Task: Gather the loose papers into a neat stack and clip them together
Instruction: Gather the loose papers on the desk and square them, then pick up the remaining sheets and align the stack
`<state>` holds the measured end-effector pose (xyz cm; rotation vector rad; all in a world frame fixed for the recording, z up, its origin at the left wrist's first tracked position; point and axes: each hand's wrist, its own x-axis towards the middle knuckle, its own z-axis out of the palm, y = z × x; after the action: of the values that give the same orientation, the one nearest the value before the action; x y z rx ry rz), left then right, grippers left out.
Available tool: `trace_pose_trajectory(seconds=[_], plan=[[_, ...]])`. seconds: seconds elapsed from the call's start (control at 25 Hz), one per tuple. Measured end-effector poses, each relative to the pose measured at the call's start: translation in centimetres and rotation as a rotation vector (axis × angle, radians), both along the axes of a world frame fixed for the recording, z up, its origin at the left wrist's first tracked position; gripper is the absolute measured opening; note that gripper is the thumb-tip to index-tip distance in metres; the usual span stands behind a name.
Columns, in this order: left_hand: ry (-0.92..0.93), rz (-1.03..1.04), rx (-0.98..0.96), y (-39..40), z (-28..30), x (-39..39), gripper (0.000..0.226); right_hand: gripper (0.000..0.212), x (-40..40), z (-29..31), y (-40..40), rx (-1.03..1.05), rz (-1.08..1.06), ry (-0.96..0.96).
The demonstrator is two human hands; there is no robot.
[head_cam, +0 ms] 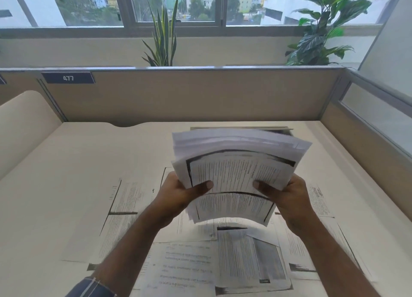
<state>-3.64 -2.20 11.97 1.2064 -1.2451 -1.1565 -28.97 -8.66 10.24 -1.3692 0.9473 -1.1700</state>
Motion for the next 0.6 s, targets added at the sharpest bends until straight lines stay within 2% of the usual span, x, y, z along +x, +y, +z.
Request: trace_pose_trajectory(seconds=[0.12, 0.32, 0.44, 0.52, 0.6], plan=[[0.030, 0.032, 0.058, -0.3, -1.6, -0.8, 0.033, 0.035, -0.8, -1.7, 0.1, 0.091, 0.016, 0.036], [-0.002, 0.125, 0.150, 0.0, -4.9, -2.6, 0.026, 0.027, -1.5, -4.4, 1.0, 0.175, -0.035, 0.134], [-0.059, 0.237, 0.124, 0.0, -5.0, -3.1, 0.011, 0.023, -2.0, -4.4, 1.0, 0.179, -0.016, 0.082], [-0.103, 0.277, 0.092, -0.2, -4.5, -3.1, 0.008, 0.020, -2.2, -4.1, 0.8, 0.185, 0.015, 0.053], [-0.072, 0.298, 0.084, -0.5, -4.0, -3.1, 0.007, 0.019, -2.4, -4.0, 0.5, 0.173, 0.013, 0.039]])
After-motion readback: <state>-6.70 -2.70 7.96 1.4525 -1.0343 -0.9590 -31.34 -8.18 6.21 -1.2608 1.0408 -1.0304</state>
